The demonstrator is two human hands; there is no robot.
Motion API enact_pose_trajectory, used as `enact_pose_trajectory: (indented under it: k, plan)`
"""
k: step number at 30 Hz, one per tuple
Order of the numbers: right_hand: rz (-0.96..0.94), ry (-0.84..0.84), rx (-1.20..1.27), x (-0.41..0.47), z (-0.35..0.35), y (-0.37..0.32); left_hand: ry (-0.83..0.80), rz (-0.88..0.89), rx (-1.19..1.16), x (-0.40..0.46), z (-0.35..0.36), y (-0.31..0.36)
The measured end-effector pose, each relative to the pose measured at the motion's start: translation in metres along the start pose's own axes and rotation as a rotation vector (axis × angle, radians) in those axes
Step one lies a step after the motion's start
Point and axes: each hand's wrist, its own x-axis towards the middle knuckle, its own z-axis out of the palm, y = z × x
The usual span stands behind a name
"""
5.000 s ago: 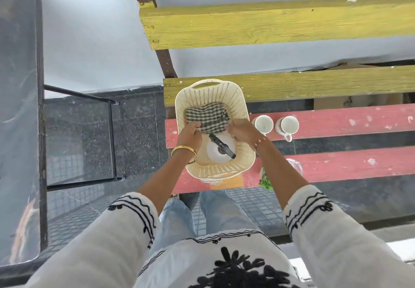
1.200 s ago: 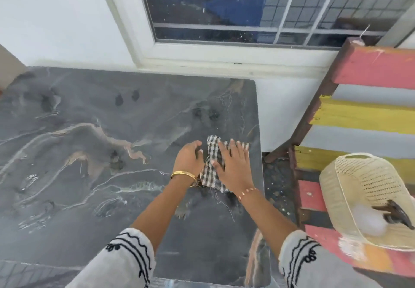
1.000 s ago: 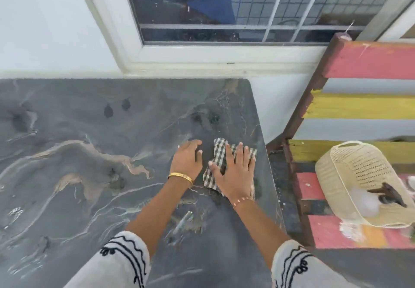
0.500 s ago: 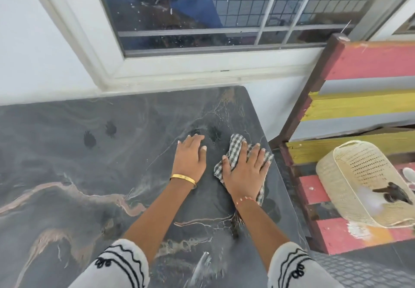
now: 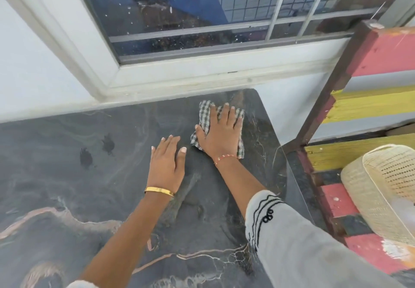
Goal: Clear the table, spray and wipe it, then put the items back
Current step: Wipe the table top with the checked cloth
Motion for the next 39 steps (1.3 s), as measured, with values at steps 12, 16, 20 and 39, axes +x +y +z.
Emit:
enact_pose_trajectory:
  k: [12, 16, 20, 39]
  plan:
    - [-0.323, -0.03, -0.005, -0.125, 0.0, 0.044, 0.002, -0.043, -0.01, -0.022, 0.01, 0.033]
    - [-0.077, 0.026, 0.001, -0.166, 0.0, 0.072, -0.058, -0.009, -0.028, -0.028, 0.025, 0.043]
    - [0.124, 0.041, 0.013, -0.168, -0.003, 0.069, -0.126, 0.055, -0.021, -0.018, 0.039, 0.052]
    - [0.32, 0.068, 0.002, 0.058, 0.0, 0.064, -0.143, 0.239, 0.062, 0.103, 0.054, 0.046]
